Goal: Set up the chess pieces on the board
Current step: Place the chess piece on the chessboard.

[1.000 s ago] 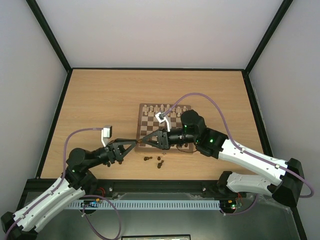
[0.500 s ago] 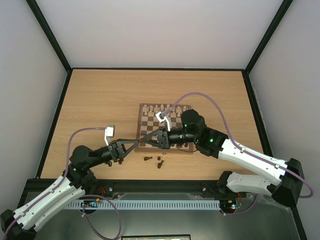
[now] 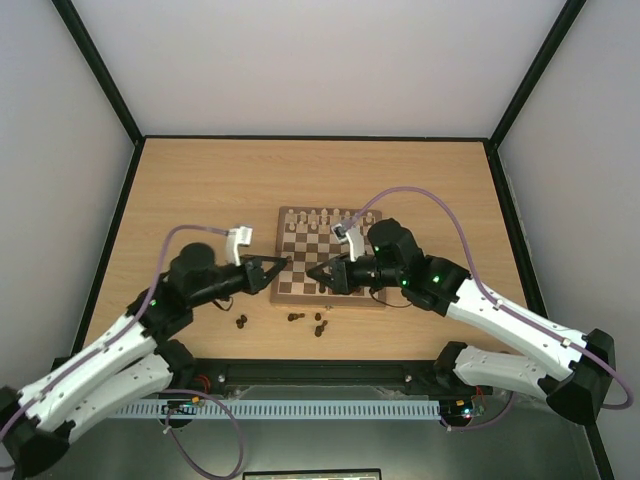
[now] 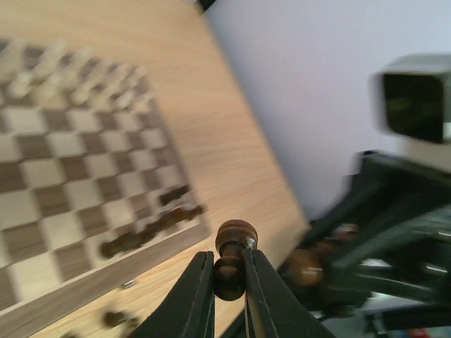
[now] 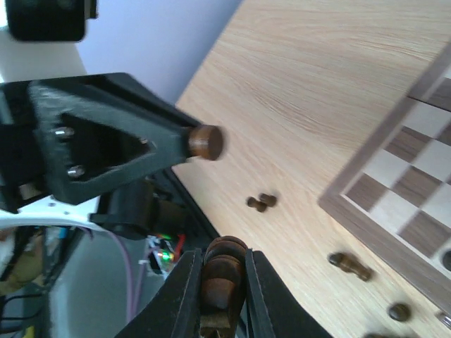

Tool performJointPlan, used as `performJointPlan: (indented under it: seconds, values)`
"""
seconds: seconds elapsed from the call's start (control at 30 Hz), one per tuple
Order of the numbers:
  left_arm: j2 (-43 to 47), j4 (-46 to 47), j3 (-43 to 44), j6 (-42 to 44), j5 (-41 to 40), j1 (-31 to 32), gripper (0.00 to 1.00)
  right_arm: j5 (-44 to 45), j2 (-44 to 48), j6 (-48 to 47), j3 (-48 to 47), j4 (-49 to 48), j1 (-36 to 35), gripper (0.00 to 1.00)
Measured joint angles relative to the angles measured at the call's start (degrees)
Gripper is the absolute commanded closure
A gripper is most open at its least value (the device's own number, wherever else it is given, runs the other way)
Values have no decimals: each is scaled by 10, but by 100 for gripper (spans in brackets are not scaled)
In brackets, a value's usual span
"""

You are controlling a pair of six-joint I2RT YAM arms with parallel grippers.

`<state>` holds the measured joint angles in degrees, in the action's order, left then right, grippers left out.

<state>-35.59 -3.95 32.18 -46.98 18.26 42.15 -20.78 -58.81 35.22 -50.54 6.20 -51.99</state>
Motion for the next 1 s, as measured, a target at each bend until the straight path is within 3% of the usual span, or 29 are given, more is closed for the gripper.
performJointPlan:
  seconds: [0.23,0.4,0.73,1.0]
  values:
    - [-211,-137,65,67,-87,10,90,55,9,-36,0,70,0,91]
    - [-310,-221,129,95,-177,29,88,70,22,-56,0,95,0,91]
    - [-477,-287,231,119,-281,64,86,76,31,-85,1,121,0,91]
    - [-538,-337,283,133,-324,75,84,75,37,-94,7,125,0,91]
